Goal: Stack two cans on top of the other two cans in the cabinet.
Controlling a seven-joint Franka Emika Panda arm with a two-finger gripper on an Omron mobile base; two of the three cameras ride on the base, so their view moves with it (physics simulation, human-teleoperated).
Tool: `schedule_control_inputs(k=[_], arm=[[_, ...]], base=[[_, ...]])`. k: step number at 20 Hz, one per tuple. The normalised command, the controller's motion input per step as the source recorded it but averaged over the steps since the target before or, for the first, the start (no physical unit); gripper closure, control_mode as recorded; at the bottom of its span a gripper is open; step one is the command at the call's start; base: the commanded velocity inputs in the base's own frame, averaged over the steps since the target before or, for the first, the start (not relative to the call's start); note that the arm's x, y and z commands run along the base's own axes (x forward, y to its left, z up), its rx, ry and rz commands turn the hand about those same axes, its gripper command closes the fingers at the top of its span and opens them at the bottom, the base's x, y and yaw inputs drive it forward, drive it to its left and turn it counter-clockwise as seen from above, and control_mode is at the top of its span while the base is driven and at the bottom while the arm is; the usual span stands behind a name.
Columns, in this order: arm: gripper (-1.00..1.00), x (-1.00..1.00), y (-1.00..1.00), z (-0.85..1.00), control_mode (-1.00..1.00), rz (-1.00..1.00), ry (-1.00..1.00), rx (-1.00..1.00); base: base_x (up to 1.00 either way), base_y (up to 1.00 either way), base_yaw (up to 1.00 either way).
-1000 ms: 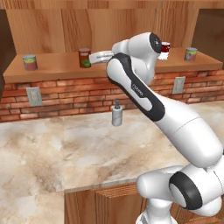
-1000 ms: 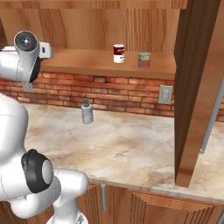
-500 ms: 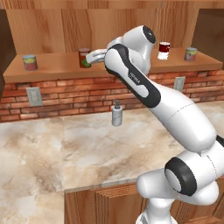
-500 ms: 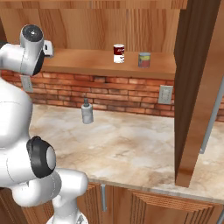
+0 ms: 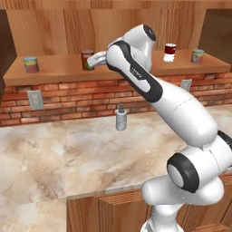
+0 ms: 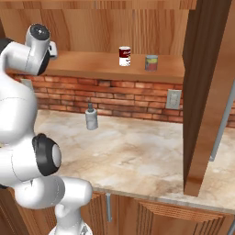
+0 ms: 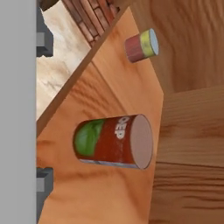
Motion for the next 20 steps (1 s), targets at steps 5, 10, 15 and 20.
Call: schedule_control_inputs(k=[5,10,15,20], arm=[[-1.0,0.24,0.09,-0.08,-1.0,0.05,0.0,0.0],[-1.0,0.28,0.06,-0.01,-1.0,0.0,0.0,0.0],[-1.0,0.27,0.09,0.0,-1.0,0.0,0.0,0.0],[-1.0,0.22,0.15,-0.04,-1.0,0.0,0.0,0.0]], base=[[0.0,0.0,0.0],[0.0,0.0,0.0],[0.0,0.0,0.0],[0.0,0.0,0.0]])
